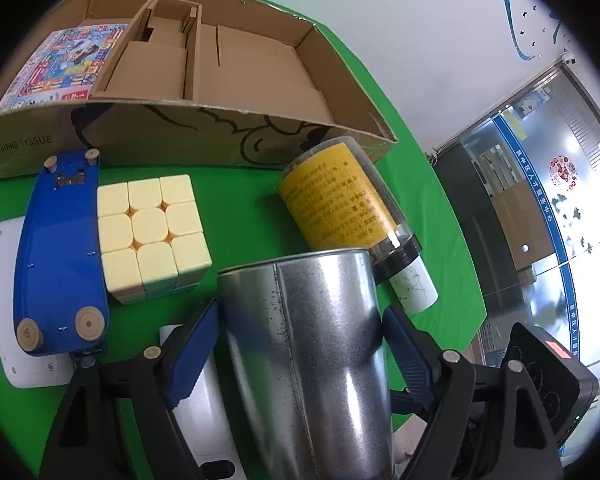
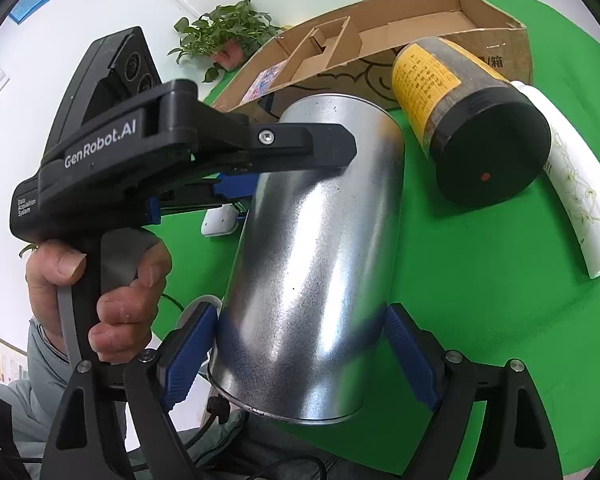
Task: Organize rigid objects
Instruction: 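Grasp the silver metal can with the left gripper and lift it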
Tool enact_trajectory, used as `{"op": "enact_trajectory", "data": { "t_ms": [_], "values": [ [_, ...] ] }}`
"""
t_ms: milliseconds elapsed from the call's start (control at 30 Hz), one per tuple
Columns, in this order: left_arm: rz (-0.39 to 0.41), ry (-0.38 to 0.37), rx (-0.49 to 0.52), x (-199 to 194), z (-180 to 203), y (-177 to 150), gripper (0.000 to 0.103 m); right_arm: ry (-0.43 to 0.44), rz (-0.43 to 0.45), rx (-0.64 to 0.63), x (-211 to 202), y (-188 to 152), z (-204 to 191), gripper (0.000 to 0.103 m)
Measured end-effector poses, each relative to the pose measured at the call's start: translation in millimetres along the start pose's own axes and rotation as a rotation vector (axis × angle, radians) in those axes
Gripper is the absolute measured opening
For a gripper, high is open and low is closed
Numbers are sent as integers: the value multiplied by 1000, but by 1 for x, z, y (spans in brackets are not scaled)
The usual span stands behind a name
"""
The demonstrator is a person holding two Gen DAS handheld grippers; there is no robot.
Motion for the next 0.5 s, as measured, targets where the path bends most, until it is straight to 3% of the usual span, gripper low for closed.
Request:
{"op": "enact_trajectory", "data": {
  "t_ms": [267, 500],
  "values": [
    [44, -13, 28, -12, 5, 10, 80, -6, 48, -24, -7, 7, 0, 83],
    [-82, -9, -73, 13, -14, 10, 82, -10, 13, 8, 0, 2, 9, 83]
  ]
}}
Point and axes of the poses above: each gripper's, at about its wrist camera, not at the fingertips, and x roughly the way its jaws point, z to its right, y to its top, the point moved 10 cm from there along x, roughly the way its jaws point, and after that the axes turned 5 degrees about -x, right-handed, at the moved point
